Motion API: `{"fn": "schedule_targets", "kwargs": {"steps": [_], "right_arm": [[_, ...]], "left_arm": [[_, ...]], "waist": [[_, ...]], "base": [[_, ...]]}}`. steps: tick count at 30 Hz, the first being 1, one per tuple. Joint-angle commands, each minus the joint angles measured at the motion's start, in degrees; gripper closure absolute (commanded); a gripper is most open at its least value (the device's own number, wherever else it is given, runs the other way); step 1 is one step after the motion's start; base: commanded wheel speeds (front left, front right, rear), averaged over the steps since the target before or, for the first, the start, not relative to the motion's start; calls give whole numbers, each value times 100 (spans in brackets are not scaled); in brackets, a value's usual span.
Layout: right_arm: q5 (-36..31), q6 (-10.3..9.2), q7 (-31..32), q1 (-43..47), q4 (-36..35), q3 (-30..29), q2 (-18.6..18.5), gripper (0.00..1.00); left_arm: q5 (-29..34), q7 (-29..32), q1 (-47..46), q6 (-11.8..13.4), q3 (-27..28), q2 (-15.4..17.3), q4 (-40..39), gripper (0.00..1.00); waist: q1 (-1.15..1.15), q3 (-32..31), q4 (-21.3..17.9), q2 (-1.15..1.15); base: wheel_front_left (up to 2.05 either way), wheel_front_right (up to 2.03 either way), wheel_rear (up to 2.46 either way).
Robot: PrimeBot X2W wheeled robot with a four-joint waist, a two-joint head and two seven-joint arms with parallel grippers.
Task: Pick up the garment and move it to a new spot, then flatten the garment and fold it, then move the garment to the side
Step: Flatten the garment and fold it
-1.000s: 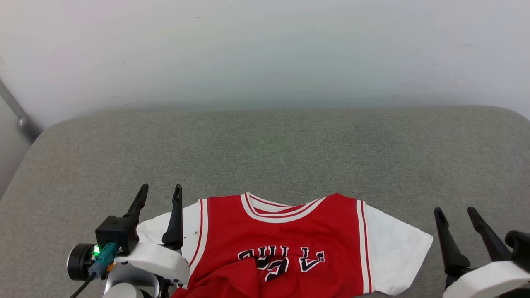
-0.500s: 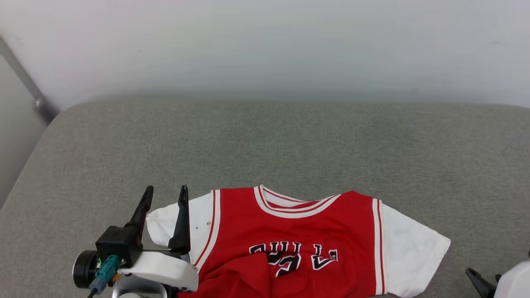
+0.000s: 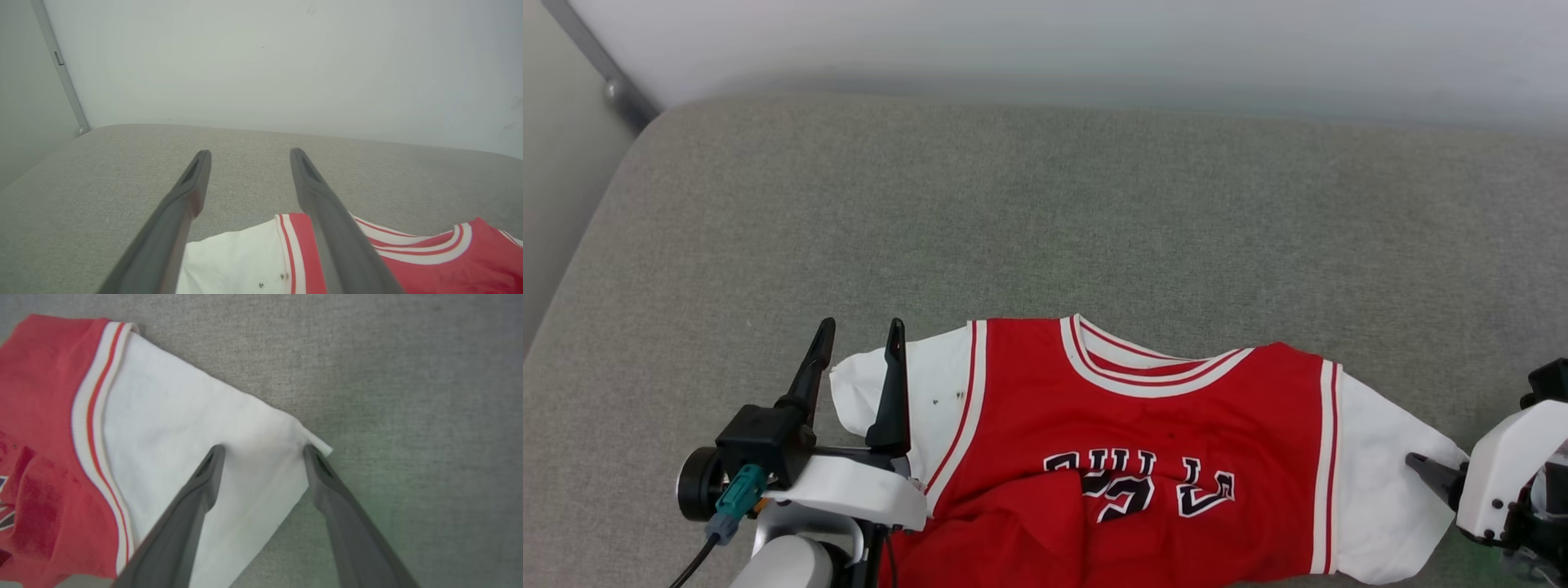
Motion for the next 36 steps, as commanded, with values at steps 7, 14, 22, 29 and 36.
{"fn": "schedule_targets", "kwargs": {"steps": [7,14,22,29,36], "right_arm": [[117,-3,14,-146,723,241,161,0],[295,-3,-183,-247,749,502,109,100],[360,-3,-493,-238,312,695,-108,100],[364,-3,-520,-227,-131,926,-76,100],[456,-3,-590,-318,-364,1132,-94,100]], "left_arm": [[0,-40,-97,-180,132,-143,159,0],[-164,89,-76,-348,263,-23,428,0],[-909,1249,-371,-849,554,628,824,0],[-1924,3165,-726,-1531,570,1280,1578,0],[-2576,4406,-1096,-1775,570,1501,2218,0]], "waist": [[0,271,71,0],[0,194,-90,0],[0,-89,-311,0],[0,11,-620,0],[0,418,-903,0]], "base": [[0,0,0],[0,0,0],[0,0,0],[0,0,0],[0,0,0]]}}
